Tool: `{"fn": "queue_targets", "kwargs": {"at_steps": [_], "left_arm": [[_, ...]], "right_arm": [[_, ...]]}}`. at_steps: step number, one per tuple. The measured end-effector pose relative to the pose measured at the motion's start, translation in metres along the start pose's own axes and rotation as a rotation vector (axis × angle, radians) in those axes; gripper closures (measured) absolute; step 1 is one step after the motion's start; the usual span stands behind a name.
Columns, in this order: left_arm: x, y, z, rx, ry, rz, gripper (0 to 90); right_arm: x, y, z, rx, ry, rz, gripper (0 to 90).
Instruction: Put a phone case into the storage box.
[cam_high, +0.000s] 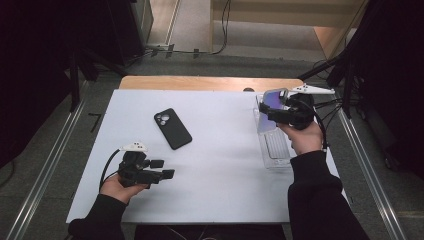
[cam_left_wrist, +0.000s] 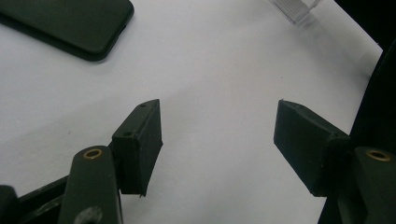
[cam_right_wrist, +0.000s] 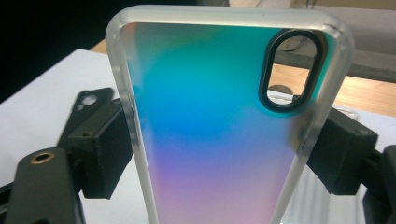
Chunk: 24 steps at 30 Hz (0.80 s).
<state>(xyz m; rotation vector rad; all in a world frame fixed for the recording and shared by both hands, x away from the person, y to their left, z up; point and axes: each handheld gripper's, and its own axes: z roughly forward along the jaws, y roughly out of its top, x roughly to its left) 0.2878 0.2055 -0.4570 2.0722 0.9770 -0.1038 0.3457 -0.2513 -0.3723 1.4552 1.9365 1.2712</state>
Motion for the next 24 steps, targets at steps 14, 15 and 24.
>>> {"fn": "queue_targets", "kwargs": {"at_steps": [14, 15, 24], "left_arm": [[0.004, -0.001, 0.0, 0.003, 0.022, -0.014, 33.0], [0.003, -0.001, 0.0, 0.007, 0.023, -0.014, 33.0], [0.002, -0.001, -0.001, 0.003, 0.019, -0.009, 33.0]], "right_arm": [[-0.026, 0.019, 0.025, -0.004, -0.083, 0.033, 15.4], [-0.027, 0.021, 0.027, 0.002, -0.09, 0.033, 15.4], [-0.04, 0.036, 0.045, 0.015, -0.144, 0.035, 15.3]]}}
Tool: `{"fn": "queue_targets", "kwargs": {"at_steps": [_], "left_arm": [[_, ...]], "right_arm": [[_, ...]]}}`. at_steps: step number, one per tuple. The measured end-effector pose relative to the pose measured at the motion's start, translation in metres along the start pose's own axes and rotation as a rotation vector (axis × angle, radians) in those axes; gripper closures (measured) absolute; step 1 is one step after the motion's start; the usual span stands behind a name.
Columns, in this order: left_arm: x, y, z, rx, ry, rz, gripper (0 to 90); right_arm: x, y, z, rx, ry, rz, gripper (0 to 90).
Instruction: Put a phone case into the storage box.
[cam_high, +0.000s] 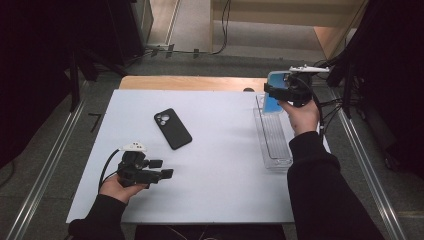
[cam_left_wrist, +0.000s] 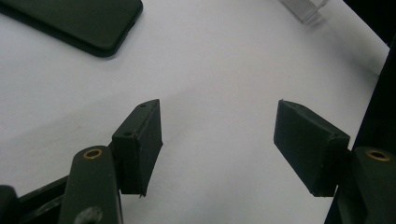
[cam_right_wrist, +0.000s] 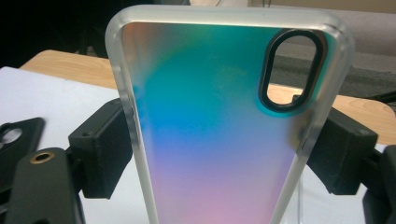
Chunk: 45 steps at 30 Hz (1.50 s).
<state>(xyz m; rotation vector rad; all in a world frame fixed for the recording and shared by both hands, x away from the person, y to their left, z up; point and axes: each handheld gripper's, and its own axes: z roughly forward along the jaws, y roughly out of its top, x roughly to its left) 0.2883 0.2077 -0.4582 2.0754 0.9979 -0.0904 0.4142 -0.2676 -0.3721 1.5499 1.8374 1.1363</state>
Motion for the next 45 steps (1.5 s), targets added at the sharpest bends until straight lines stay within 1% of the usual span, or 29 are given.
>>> {"fn": "queue_targets", "kwargs": {"at_steps": [2, 3, 5, 7, 11, 12, 14, 15, 16, 17, 18, 20, 21, 23, 27, 32, 34, 36, 39, 44, 45], "left_arm": [[0.0, 0.0, 0.0, 0.002, -0.001, 0.004, 33.0], [0.0, 0.0, 0.0, -0.001, -0.004, 0.002, 33.0], [-0.001, 0.0, 0.001, -0.001, -0.008, 0.003, 33.0], [-0.002, 0.001, 0.001, 0.004, -0.008, 0.005, 33.0], [-0.002, 0.001, 0.001, 0.004, -0.009, 0.006, 33.0], [-0.002, 0.001, 0.001, 0.003, -0.007, 0.005, 33.0], [-0.002, 0.001, 0.001, 0.003, -0.009, 0.005, 33.0], [-0.002, 0.001, 0.001, 0.003, -0.007, 0.005, 33.0], [-0.002, 0.001, 0.001, 0.003, -0.008, 0.005, 33.0], [-0.002, 0.0, 0.001, 0.002, -0.01, 0.005, 33.0], [-0.002, 0.001, 0.001, 0.003, -0.01, 0.005, 33.0], [-0.001, 0.0, 0.002, 0.003, -0.012, 0.004, 33.0], [-0.001, 0.0, 0.002, 0.005, -0.013, 0.006, 33.0], [-0.001, 0.0, 0.002, 0.005, -0.014, 0.005, 33.0], [-0.002, 0.0, 0.003, 0.007, -0.015, 0.008, 33.0], [-0.001, 0.001, 0.003, 0.006, -0.016, 0.008, 33.0], [-0.001, 0.001, 0.003, 0.005, -0.019, 0.008, 33.0], [-0.001, 0.001, 0.003, 0.009, -0.016, 0.009, 33.0], [-0.001, 0.001, 0.003, 0.008, -0.017, 0.009, 33.0], [-0.001, 0.001, 0.003, 0.009, -0.016, 0.011, 33.0], [-0.001, 0.0, 0.003, 0.009, -0.018, 0.009, 33.0]], "right_arm": [[-0.005, 0.002, 0.008, 0.007, -0.018, 0.019, 15.3], [-0.005, 0.002, 0.008, 0.007, -0.018, 0.019, 15.3], [-0.008, 0.003, 0.014, 0.008, -0.035, 0.016, 15.3], [-0.012, 0.002, 0.021, 0.014, -0.042, 0.028, 15.3], [-0.018, -0.002, 0.034, 0.028, -0.055, 0.043, 15.3], [-0.02, -0.004, 0.041, 0.038, -0.059, 0.039, 15.3], [-0.02, -0.005, 0.044, 0.039, -0.061, 0.041, 15.3], [-0.021, -0.007, 0.051, 0.04, -0.069, 0.036, 15.3], [-0.021, -0.007, 0.051, 0.04, -0.069, 0.036, 15.3], [-0.022, -0.009, 0.058, 0.044, -0.076, 0.041, 15.3], [-0.022, -0.009, 0.058, 0.044, -0.076, 0.041, 15.3], [-0.024, -0.01, 0.063, 0.051, -0.085, 0.044, 15.2], [-0.026, -0.012, 0.07, 0.057, -0.083, 0.047, 15.2], [-0.026, -0.013, 0.072, 0.06, -0.086, 0.046, 15.2], [-0.029, -0.019, 0.084, 0.077, -0.111, 0.053, 15.0], [-0.031, -0.021, 0.091, 0.079, -0.112, 0.065, 14.8], [-0.031, -0.022, 0.092, 0.079, -0.114, 0.063, 14.8], [-0.032, -0.022, 0.094, 0.069, -0.108, 0.073, 14.7], [-0.033, -0.023, 0.095, 0.066, -0.105, 0.067, 14.7], [-0.033, -0.023, 0.097, 0.058, -0.103, 0.078, 14.6], [-0.032, -0.024, 0.098, 0.059, -0.102, 0.072, 14.6]]}}
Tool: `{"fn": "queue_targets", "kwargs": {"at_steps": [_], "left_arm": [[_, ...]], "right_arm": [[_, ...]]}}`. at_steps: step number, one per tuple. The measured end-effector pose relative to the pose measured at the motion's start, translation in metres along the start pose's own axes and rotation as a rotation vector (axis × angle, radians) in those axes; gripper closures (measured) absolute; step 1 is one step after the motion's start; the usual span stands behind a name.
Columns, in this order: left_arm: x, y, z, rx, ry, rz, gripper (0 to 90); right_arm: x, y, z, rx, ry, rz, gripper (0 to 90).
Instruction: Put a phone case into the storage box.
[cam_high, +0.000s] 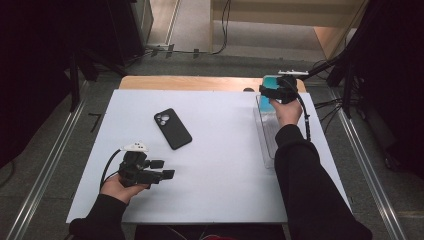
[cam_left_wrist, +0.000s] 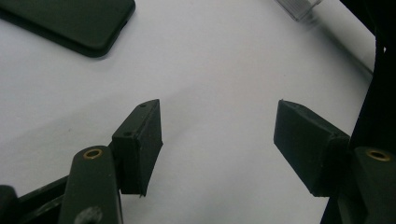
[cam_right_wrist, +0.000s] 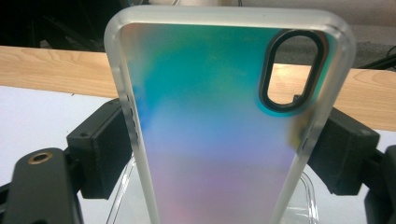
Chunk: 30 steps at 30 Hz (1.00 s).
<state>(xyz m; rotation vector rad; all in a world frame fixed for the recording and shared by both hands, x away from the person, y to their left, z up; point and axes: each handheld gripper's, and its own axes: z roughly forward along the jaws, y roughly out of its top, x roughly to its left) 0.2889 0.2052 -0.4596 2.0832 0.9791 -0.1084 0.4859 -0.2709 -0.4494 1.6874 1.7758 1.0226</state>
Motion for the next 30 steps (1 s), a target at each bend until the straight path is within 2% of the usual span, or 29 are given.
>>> {"fn": "queue_targets", "kwargs": {"at_steps": [3, 6, 8, 16, 19, 24, 25, 27, 30], "left_arm": [[-0.0001, -0.0001, 0.0003, 0.001, -0.001, -0.002, 33.0], [-0.0008, 0.0, 0.0005, 0.002, -0.001, -0.002, 33.0], [-0.0012, 0.0, 0.0008, 0.002, -0.003, -0.002, 33.0], [0.0003, -0.0002, 0.0005, 0.0, -0.002, -0.003, 33.0], [-0.0005, 0.0001, 0.0005, 0.0, -0.002, -0.003, 33.0], [-0.0005, 0.0, 0.0007, 0.002, 0.0, -0.001, 33.0], [0.0, 0.0, 0.0007, -0.001, -0.002, -0.003, 33.0], [0.0001, 0.0, 0.0006, 0.0, -0.003, -0.003, 33.0], [0.0003, 0.0002, 0.0007, -0.001, -0.002, -0.005, 33.0]], "right_arm": [[0.0024, -0.0016, 0.0031, 0.022, -0.018, -0.023, 14.6], [0.0038, -0.0025, 0.0047, 0.017, -0.032, -0.032, 14.6], [0.004, -0.0033, 0.0076, 0.008, -0.019, -0.025, 14.6], [0.0061, -0.0033, 0.0079, 0.011, -0.025, -0.033, 14.0], [0.0018, -0.0031, 0.0084, 0.002, 0.004, -0.005, 10.4], [0.0015, -0.0025, 0.0086, 0.015, 0.008, -0.02, 8.1], [0.0012, -0.0023, 0.0077, 0.017, 0.011, -0.023, 3.3], [0.0009, -0.0018, 0.0067, 0.021, 0.018, -0.018, 0.2], [0.0005, -0.0011, 0.0043, 0.029, 0.028, -0.021, 0.2]]}}
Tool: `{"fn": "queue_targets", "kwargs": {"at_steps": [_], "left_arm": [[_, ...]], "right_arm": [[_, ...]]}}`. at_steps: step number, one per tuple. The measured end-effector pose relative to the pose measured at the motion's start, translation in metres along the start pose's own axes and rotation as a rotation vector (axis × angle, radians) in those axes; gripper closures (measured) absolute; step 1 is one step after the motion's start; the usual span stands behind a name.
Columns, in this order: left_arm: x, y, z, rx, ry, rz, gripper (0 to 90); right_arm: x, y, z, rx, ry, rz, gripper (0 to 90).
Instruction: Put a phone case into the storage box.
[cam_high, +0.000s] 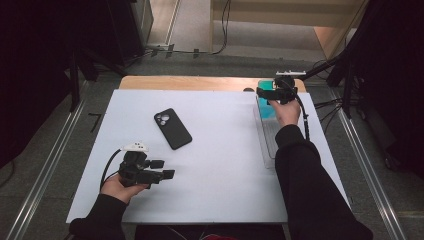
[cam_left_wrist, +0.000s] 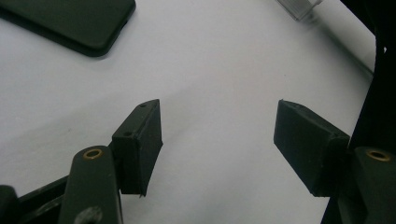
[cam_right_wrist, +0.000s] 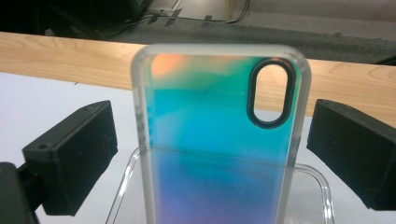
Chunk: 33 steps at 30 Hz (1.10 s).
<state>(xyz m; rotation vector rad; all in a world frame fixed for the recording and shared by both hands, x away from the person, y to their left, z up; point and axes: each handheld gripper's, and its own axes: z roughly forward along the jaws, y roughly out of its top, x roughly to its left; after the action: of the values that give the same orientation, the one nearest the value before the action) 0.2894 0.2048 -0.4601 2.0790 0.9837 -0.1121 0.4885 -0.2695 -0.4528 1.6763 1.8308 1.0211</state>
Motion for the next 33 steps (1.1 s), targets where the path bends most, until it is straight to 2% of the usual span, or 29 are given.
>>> {"fn": "queue_targets", "kwargs": {"at_steps": [7, 9, 12, 14, 18, 19, 21, 22, 25, 27, 33], "left_arm": [[0.0, 0.001, 0.001, 0.002, 0.003, -0.002, 33.0], [0.0, 0.001, 0.001, 0.002, 0.002, -0.002, 33.0], [0.0, 0.001, 0.001, 0.002, 0.003, -0.003, 33.0], [0.0, 0.002, 0.001, 0.003, 0.006, -0.005, 33.0], [0.001, 0.002, 0.001, 0.001, 0.005, -0.008, 33.0], [0.001, 0.002, 0.001, -0.001, 0.004, -0.012, 33.0], [0.002, 0.002, 0.001, -0.002, 0.005, -0.016, 33.0], [0.003, 0.002, 0.001, 0.001, 0.003, -0.014, 33.0], [0.004, 0.003, 0.0, -0.004, -0.001, -0.023, 33.0], [0.005, 0.004, 0.0, -0.005, -0.004, -0.023, 33.0], [0.007, 0.005, 0.001, -0.002, -0.006, -0.028, 33.0]], "right_arm": [[0.001, 0.006, -0.02, 0.008, 0.012, -0.008, 0.2], [0.003, 0.008, -0.028, 0.036, 0.013, 0.01, 0.2], [0.007, 0.01, -0.037, 0.075, 0.032, 0.001, 0.2], [0.012, 0.01, -0.049, 0.086, 0.06, -0.004, 0.2], [0.017, 0.011, -0.061, 0.088, 0.086, -0.003, 0.3], [0.02, 0.011, -0.069, 0.09, 0.123, -0.017, 0.3], [0.022, 0.01, -0.072, 0.093, 0.135, -0.022, 0.4], [0.028, 0.009, -0.079, 0.106, 0.164, -0.044, 0.5], [0.034, 0.007, -0.085, 0.107, 0.182, -0.061, 0.8], [0.04, 0.004, -0.09, 0.113, 0.209, -0.076, 4.2], [0.055, -0.007, -0.101, 0.122, 0.28, -0.115, 4.2]]}}
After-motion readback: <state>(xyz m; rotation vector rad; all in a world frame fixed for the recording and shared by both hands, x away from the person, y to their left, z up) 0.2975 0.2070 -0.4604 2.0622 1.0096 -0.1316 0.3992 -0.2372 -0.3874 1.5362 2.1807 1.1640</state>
